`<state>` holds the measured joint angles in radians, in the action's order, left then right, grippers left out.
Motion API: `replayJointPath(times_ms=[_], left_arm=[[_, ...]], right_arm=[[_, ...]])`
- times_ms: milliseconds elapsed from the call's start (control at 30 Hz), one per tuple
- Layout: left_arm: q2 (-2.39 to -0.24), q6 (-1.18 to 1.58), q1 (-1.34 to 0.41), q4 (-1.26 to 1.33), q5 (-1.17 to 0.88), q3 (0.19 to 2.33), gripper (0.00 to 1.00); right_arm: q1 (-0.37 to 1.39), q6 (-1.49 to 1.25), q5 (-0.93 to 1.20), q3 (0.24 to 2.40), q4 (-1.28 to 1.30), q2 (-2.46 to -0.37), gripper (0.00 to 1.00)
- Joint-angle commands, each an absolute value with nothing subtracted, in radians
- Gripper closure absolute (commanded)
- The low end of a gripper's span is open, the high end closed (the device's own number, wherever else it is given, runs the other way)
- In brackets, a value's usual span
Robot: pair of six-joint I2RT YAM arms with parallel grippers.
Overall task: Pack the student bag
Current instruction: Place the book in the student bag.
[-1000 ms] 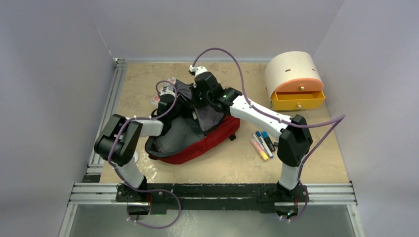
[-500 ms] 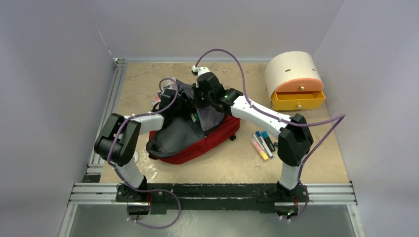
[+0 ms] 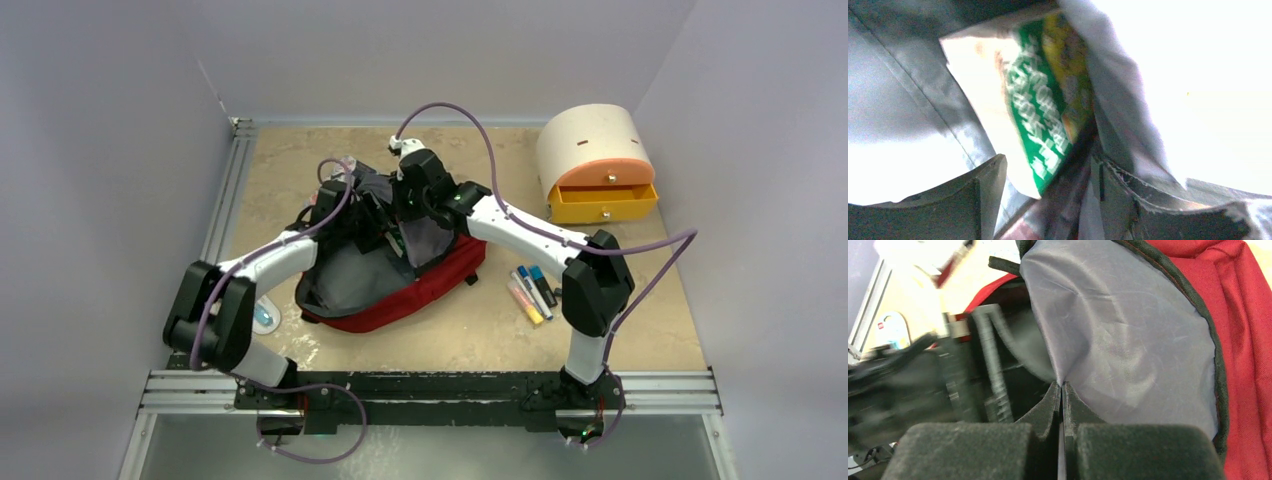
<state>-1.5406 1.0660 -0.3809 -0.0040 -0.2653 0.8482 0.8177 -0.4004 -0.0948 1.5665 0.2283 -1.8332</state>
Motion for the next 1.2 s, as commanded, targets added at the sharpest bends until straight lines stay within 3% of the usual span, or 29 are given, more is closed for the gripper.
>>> replayJointPath(times_ms=[0, 233, 533, 767, 1167], left_arm=[[-1.383, 0.994, -0.387, 0.019, -0.351, 0.806, 0.38], [-1.22, 0.896, -0.387, -0.055, -0.5, 0.759, 0.38], [-0.981, 0.825, -0.354, -0.26, -0.35, 0.788, 0.39], [-1.061, 0.778, -0.143, -0.348, -0.361, 0.892, 0.39], [-1.219, 0.805, -0.002, -0.432, -0.278, 0.97, 0.38]], right_arm=[[0.807, -0.4, -0.142, 1.545, 0.181, -1.781, 1.0], [0.788, -0.411, -0.161, 1.477, 0.173, -1.741, 1.0], [0.783, -0.372, -0.207, 1.413, 0.196, -1.686, 1.0], [0.784, -0.348, -0.218, 1.376, 0.227, -1.645, 1.0], [0.783, -0.277, -0.174, 1.317, 0.262, -1.591, 1.0]])
